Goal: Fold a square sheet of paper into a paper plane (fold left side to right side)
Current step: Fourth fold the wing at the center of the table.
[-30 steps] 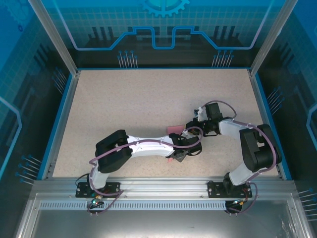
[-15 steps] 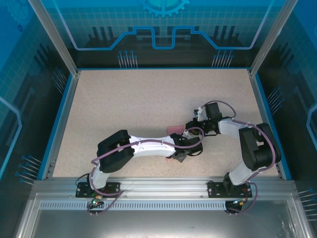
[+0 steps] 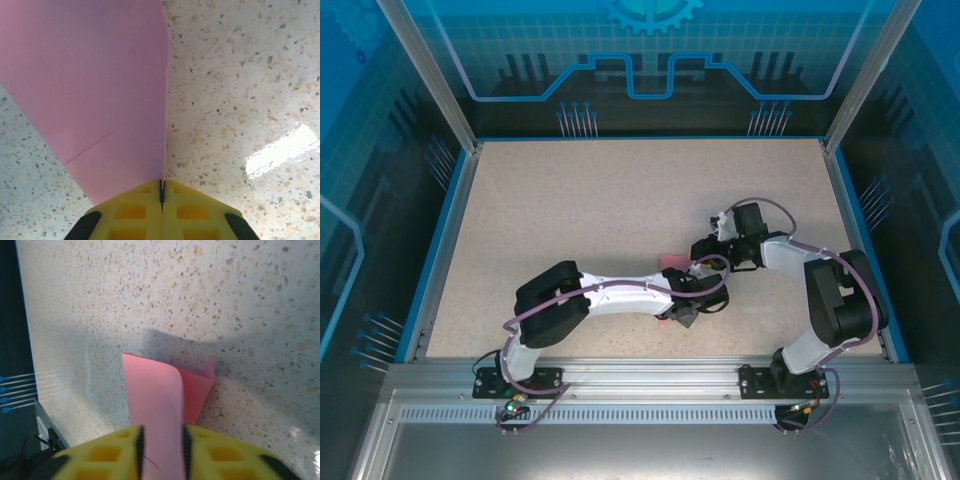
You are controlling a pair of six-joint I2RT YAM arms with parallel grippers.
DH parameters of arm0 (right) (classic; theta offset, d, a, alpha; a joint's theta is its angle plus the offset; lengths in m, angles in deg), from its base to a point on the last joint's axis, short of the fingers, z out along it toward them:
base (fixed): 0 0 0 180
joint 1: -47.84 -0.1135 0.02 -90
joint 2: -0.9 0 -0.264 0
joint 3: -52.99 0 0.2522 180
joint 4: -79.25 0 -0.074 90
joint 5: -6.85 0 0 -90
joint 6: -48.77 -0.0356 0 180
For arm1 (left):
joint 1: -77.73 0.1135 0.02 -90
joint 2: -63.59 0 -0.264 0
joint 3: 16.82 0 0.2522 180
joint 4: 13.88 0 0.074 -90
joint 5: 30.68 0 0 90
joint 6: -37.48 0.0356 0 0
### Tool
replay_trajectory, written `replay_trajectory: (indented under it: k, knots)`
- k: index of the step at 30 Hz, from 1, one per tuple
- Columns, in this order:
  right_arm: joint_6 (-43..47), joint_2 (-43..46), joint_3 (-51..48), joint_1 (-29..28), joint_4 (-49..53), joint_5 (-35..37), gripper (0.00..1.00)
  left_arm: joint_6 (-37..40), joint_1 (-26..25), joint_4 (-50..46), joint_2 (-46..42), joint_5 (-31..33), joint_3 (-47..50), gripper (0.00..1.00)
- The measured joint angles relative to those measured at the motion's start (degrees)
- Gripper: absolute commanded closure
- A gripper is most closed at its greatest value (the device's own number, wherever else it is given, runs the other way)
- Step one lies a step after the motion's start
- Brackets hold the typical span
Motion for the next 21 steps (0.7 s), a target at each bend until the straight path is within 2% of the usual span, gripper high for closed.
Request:
replay_trajectory:
  k: [3, 7, 12, 21]
  knots:
    - [0.6, 4.5, 0.0, 0.9, 1.4, 1.9, 0.41, 0.0, 1.5, 1.9, -1.6, -3.6, 1.4, 1.00]
    - [1.8, 12.0, -0.7, 3.1, 2.2, 4.5, 0.33, -0.2, 4.2, 6.0, -4.1, -10.1, 3.9, 1.00]
    - [3.2, 17.2, -4.2, 4.7, 2.7, 7.1, 0.32, -2.5, 8.8, 14.0, -7.0, -21.5, 9.1, 1.00]
    - [4.1, 17.4, -12.0, 4.8, 2.4, 8.0, 0.33, -9.0, 15.6, 30.5, -7.2, -38.1, 18.4, 0.99]
